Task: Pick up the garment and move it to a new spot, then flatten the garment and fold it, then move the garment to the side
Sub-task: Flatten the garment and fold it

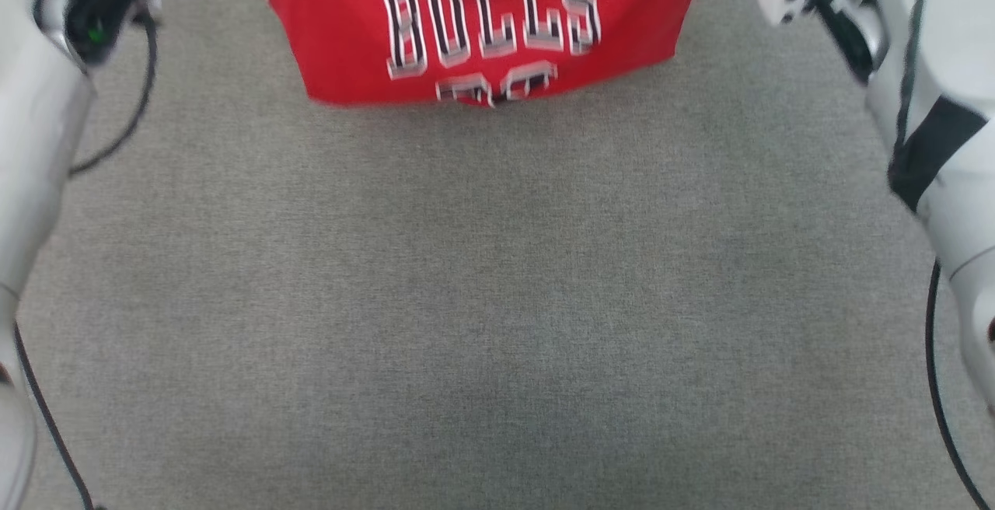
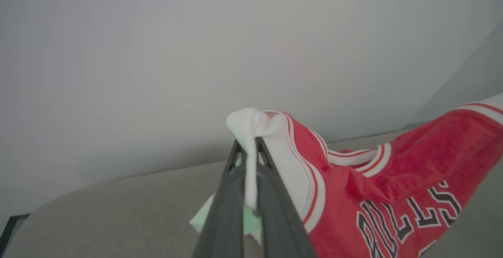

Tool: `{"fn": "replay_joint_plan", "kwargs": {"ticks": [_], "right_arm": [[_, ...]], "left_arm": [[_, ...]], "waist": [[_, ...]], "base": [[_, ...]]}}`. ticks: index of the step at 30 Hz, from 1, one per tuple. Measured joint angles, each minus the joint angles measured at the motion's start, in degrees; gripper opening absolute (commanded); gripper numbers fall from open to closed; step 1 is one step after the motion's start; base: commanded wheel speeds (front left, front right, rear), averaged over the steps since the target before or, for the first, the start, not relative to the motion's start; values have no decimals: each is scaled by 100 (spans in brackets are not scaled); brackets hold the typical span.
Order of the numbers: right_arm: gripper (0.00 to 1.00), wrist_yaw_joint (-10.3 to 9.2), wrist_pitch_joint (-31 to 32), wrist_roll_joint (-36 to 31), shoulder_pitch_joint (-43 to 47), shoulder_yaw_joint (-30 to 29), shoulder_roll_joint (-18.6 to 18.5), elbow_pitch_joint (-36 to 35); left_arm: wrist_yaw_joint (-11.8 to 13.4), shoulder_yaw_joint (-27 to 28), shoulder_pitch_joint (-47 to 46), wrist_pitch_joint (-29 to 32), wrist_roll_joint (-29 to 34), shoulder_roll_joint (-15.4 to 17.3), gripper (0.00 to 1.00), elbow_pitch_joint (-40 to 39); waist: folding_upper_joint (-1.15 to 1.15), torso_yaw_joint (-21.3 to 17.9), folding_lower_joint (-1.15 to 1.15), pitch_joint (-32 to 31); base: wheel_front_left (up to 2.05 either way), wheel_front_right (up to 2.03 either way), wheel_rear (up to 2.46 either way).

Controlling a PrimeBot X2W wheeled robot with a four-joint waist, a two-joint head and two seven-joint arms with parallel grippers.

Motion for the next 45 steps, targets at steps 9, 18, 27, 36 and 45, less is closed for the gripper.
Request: {"fn": "replay_joint_plan", "kwargs": {"ticks": [9,18,27,36,45], "right_arm": [[0,0,1261,1426,868,704,-339,-868],[0,0,2410,2544,2106,999,-998,-2303],[0,0,3234,2806,3471,875,-1679,-3763],[0,0,4173,2900,5077,305,-2095,-5150],[0,0,4878,2914,6261,-167,-2156,-6016]], "left_arm": [[1,-88,983,1339,-705,179,0,-98],[212,-152,2258,1879,-1090,477,0,-781],[836,-189,3799,1922,-1407,1223,0,-2466],[1828,-168,5318,1600,-1756,2002,0,-4329],[2446,-186,6193,1227,-1915,2299,0,-5102]], "waist": [[0,41,0,-290],[0,71,0,-612],[0,82,0,-889],[0,93,0,-982],[0,80,0,-940]], "base": [[0,0,0],[0,0,0],[0,0,0],[0,0,0],[0,0,0]]}}
